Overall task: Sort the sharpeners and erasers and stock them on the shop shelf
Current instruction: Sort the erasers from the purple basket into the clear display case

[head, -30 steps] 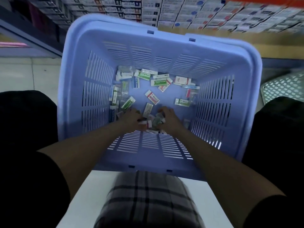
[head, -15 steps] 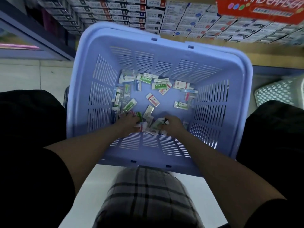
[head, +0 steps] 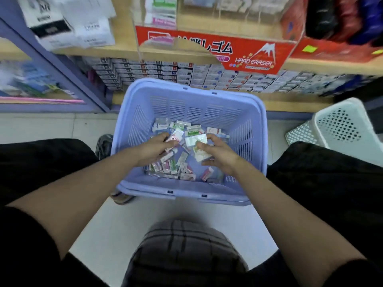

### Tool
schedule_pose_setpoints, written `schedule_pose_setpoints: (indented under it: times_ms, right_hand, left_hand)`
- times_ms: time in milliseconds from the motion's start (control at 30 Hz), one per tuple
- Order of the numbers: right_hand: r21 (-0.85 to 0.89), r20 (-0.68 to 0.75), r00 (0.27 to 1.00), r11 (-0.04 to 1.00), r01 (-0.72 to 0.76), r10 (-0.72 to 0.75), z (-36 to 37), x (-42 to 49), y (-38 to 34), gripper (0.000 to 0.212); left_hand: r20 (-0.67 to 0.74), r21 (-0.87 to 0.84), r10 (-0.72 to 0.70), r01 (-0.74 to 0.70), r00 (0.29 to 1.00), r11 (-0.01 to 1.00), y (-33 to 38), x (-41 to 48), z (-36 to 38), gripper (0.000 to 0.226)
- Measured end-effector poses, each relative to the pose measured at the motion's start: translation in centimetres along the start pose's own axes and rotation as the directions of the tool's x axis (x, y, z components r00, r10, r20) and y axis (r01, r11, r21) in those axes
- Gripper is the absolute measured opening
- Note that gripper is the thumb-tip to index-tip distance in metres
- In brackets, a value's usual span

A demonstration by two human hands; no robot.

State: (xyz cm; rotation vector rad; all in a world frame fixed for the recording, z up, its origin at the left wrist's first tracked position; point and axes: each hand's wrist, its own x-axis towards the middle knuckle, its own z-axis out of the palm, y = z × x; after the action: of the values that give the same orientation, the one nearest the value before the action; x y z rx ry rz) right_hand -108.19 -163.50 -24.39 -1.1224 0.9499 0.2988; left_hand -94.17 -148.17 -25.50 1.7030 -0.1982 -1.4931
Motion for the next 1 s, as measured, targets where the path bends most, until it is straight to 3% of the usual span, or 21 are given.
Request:
schedule_pose_setpoints:
  times_ms: [67, 133, 200, 300, 467, 567, 667, 800, 933, 1000]
  right_hand:
    - [0.064, 0.02, 1.0, 0.998, -0.002, 0.001, 0.4, -1.5, -0.9, 0.064]
    - [0.125, 0.034, 0.999, 0.992, 0.023, -0.028, 1.0, -3.0, -1.6, 0.063]
    - [0.154, 0.059, 0.994, 0.985, 0.081, -0.091, 1.5, -4.4, -2.3, 0.041]
    - [0.196, 0.089, 0.977, 0.965, 0.175, -0.195, 2.2, -6.6, -3.3, 0.012]
    - [0.167, 0.016, 0.96, 0.947, 0.273, -0.28, 3.4, -9.5, -4.9, 0.019]
    - [0.148, 0.016, 0.927, 0.918, 0.367, -0.374, 4.2, -11.2, -5.9, 0.01]
    - [0.084, 0.014, 0.907, 0.905, 0.418, -0.421, 5.0, -12.4, -6.7, 0.018]
    - [0.06, 0.066, 0.888, 0.89, 0.452, -0.455, 5.1, -13.5, -7.5, 0.014]
    - [0.294, 0.085, 0.914, 0.887, 0.357, -0.396, 4.6, -13.9, -8.2, 0.01]
    - [0.302, 0.062, 0.922, 0.888, 0.347, -0.382, 4.3, -13.8, -9.2, 0.006]
  left_hand:
    - [0.023, -0.132, 0.01, -0.006, 1.0, 0.991, 1.4, -1.8, 0.5, 0.009]
    - [0.02, -0.14, 0.073, -0.069, 0.997, 0.988, 2.6, -3.5, 1.0, 0.005]
    - [0.009, -0.126, 0.144, -0.142, 0.989, 0.982, 3.6, -5.7, 1.2, 0.006]
    - [-0.017, -0.14, 0.224, -0.224, 0.974, 0.964, 4.7, -8.5, 1.4, 0.025]
    - [-0.086, -0.26, 0.295, -0.308, 0.951, 0.915, 6.1, -11.1, 2.3, 0.021]
    - [-0.161, -0.26, 0.332, -0.365, 0.929, 0.894, 7.1, -12.4, 3.0, 0.034]
    - [-0.263, -0.243, 0.389, -0.451, 0.883, 0.859, 7.9, -12.9, 3.5, 0.034]
    - [-0.365, -0.268, 0.387, -0.494, 0.847, 0.827, 8.8, -13.4, 3.8, 0.03]
    - [-0.464, -0.312, 0.34, -0.51, 0.818, 0.802, 10.1, -13.6, 3.0, 0.023]
    - [-0.484, -0.292, 0.341, -0.516, 0.806, 0.805, 11.4, -14.0, 2.2, 0.023]
